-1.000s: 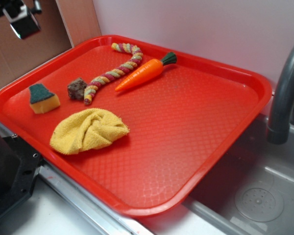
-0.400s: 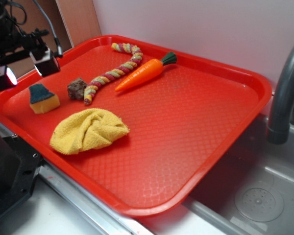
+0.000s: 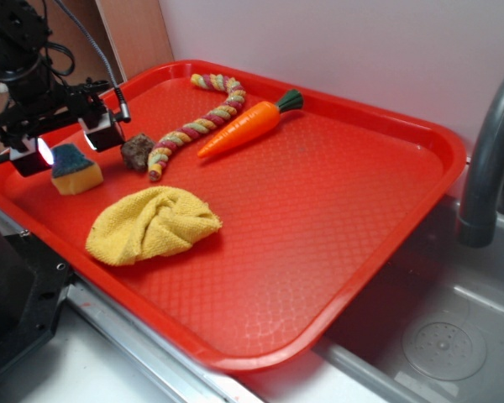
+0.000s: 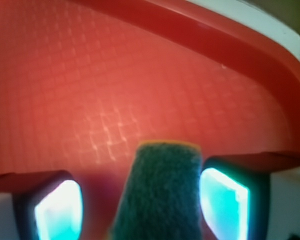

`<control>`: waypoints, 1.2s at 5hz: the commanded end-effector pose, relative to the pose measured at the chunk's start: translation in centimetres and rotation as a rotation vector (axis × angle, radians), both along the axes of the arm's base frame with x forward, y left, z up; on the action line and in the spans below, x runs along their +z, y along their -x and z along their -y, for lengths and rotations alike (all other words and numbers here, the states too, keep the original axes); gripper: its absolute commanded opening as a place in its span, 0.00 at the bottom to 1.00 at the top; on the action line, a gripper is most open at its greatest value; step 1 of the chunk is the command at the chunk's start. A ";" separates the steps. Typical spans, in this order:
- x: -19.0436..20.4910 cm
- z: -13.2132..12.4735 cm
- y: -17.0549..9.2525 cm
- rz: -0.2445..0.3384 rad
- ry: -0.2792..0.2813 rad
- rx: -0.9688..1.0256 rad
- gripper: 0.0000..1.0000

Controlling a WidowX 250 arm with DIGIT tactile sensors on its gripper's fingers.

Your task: Grab the green sponge.

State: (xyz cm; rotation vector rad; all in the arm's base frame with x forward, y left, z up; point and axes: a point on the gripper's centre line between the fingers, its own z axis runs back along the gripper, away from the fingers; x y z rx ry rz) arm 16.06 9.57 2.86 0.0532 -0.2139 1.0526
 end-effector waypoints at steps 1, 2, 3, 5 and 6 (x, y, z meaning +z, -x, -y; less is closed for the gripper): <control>-0.4 0.0 0.3 0.000 -0.006 0.004 0.00; -0.2 0.2 0.3 -0.001 -0.008 0.005 0.00; 2.2 1.1 -0.1 0.000 -0.003 -0.034 0.00; 10.8 7.7 -2.1 -0.057 0.042 -0.382 0.00; 15.7 9.4 -1.7 0.004 0.144 -0.528 0.00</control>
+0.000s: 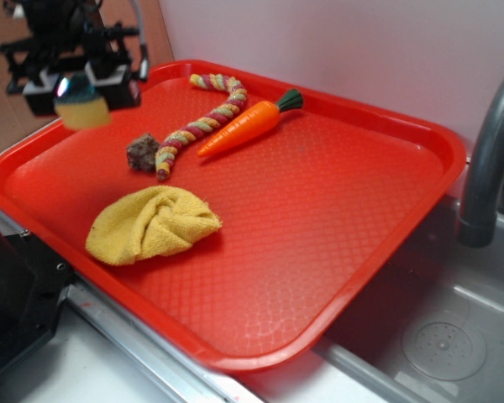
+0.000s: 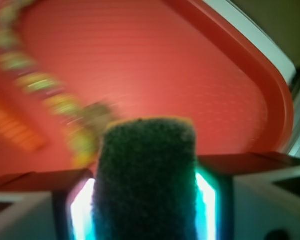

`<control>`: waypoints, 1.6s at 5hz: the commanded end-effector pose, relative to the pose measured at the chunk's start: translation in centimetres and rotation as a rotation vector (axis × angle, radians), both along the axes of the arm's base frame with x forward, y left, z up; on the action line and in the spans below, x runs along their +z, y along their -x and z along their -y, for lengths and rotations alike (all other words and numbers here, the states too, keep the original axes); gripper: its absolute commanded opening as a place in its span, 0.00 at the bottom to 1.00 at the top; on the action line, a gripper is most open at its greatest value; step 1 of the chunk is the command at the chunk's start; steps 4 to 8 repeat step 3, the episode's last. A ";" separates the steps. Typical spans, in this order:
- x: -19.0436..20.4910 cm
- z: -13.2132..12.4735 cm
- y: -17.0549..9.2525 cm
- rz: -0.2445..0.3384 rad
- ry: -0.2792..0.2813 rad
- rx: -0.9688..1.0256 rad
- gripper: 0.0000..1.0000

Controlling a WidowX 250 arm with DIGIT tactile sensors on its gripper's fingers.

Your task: Grab the green sponge.

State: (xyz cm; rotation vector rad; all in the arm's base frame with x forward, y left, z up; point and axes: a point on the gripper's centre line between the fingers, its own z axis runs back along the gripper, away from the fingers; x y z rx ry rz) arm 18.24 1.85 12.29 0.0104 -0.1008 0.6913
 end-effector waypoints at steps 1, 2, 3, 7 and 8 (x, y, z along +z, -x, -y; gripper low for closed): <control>9.0 2.4 0.7 0.110 0.149 -0.214 0.00; 9.9 2.6 1.2 0.132 0.156 -0.251 0.00; 9.2 2.3 0.8 0.084 0.126 -0.121 0.00; 9.2 2.3 0.8 0.084 0.126 -0.121 0.00; 9.2 2.3 0.8 0.084 0.126 -0.121 0.00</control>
